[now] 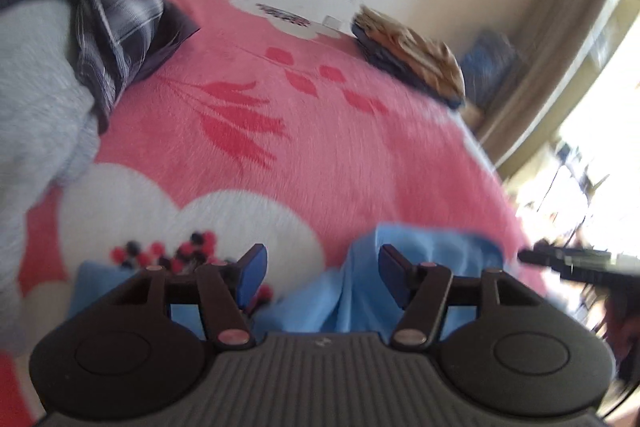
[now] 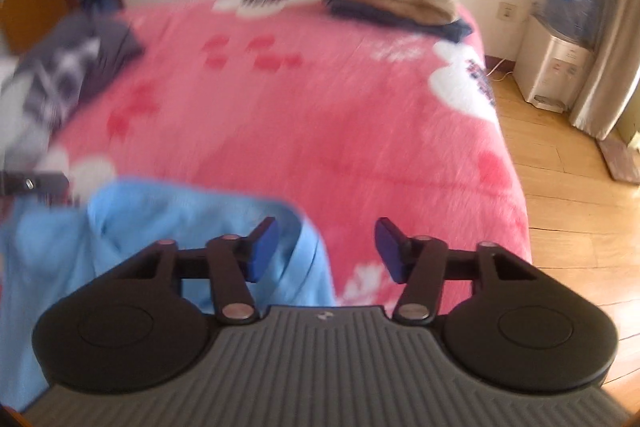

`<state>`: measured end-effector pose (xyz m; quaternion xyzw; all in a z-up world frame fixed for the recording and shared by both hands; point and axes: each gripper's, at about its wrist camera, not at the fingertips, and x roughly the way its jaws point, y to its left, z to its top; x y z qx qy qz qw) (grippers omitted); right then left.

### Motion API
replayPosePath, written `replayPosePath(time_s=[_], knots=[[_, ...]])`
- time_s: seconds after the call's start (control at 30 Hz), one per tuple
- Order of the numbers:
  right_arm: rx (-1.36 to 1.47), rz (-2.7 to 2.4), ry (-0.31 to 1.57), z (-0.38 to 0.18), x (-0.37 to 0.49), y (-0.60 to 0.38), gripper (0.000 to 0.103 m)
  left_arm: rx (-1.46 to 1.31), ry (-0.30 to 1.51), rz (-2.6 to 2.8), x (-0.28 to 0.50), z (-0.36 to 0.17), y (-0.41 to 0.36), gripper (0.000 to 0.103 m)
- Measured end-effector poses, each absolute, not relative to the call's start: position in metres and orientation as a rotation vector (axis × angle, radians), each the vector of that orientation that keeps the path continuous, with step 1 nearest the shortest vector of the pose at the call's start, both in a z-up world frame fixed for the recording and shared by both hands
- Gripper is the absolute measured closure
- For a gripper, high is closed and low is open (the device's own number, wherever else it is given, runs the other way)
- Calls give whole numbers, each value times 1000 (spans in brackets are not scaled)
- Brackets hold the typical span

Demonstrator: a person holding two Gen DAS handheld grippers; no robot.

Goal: Fold clothes
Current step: 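Smooth the folded shirt edge with the right tool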

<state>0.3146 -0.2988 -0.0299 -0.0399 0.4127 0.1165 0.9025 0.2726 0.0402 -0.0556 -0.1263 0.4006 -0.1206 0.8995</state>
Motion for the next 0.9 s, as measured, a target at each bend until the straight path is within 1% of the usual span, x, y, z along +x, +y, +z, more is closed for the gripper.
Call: replayPosePath(time_s=[0.03,0.07,0.1,0.13,0.2,0.37,0.4,0.47,0.5,0.57,0.6,0.63,0.67,0.7,0.73,0.77,0.9], knots=[[-110,240,868,-34,314,-295,70,-219,824,-245,267,-57,36,40],[-135,227,882,-40,313,-291,78,-184,826,-240,263,-60,31,40],[-140,217,902,-45,313,-290,92,-149,831,-234,260,-63,26,40],[-123,211,921,-49,315,-292,97,-127,838,-227,258,-67,23,41],[-94,193,940,-55,316,-297,102,-104,843,-210,257,-73,20,41],[33,163,882,-45,314,-315,102,-62,835,-177,254,-79,21,41],[51,179,878,-42,311,-316,99,-56,836,-174,254,-80,22,41],[75,210,920,-44,313,-313,99,-47,835,-169,254,-82,22,41],[72,218,928,-45,314,-310,95,-45,834,-167,254,-83,22,41],[55,236,944,-48,314,-301,82,-49,832,-160,254,-85,22,41],[41,246,952,-50,314,-297,69,-50,832,-157,254,-86,22,41],[17,241,962,-54,315,-293,66,-49,831,-154,253,-86,21,41],[-8,236,972,-58,315,-289,67,-49,830,-152,253,-87,21,41],[-27,222,975,-61,315,-288,74,-50,830,-151,253,-87,21,41],[-10,221,968,-62,315,-291,91,-52,831,-152,254,-87,22,41],[8,219,961,-62,314,-293,94,-55,831,-154,254,-87,23,41],[148,209,896,-49,310,-316,96,-59,835,-157,255,-87,25,41]])
